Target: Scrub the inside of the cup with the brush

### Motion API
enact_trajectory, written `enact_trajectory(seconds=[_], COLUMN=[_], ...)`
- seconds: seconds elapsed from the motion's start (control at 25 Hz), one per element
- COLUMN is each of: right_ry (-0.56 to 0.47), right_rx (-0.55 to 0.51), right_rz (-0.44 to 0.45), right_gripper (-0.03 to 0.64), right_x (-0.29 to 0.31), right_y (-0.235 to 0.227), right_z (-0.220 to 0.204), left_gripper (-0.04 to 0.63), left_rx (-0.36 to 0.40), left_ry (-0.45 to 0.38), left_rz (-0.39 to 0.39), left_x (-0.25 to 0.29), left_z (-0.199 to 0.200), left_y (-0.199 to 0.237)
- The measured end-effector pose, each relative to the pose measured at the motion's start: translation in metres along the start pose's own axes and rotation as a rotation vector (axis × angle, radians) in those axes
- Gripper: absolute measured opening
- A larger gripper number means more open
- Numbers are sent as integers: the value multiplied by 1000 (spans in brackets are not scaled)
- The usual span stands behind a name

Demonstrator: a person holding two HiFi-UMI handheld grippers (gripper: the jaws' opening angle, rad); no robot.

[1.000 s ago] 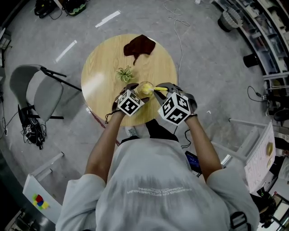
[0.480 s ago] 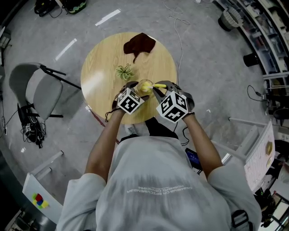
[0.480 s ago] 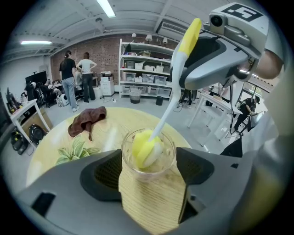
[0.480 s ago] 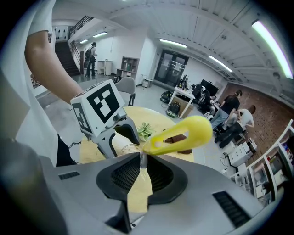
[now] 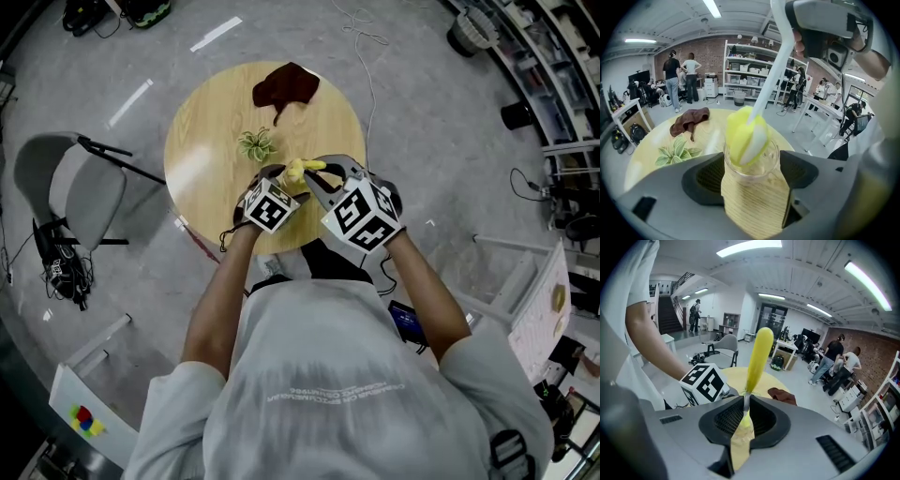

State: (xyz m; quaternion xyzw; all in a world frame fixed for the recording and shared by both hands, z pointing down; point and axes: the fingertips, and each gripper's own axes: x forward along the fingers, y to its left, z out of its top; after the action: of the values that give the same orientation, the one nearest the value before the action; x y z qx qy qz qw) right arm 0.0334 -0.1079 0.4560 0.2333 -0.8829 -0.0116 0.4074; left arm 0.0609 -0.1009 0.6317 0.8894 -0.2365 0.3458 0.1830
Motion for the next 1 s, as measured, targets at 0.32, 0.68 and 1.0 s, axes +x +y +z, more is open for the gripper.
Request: enact_trajectory(seconds=[0.32,0.68,1.0], right_ry=[-5,44,-8], right_rx=[106,108,135], right_rz=[47,110,168], right_gripper=[60,60,60], right_x=[14,36,28], right_y=[6,12,15], right_z=[-13,-28,-10], left_gripper=[383,383,383], left_rx=[1,4,7], left_ry=[-5,2,4], left_rz=[5,5,4], left_x=[0,1,1], left_z=[1,2,-1], left_y=[-2,-1,-3])
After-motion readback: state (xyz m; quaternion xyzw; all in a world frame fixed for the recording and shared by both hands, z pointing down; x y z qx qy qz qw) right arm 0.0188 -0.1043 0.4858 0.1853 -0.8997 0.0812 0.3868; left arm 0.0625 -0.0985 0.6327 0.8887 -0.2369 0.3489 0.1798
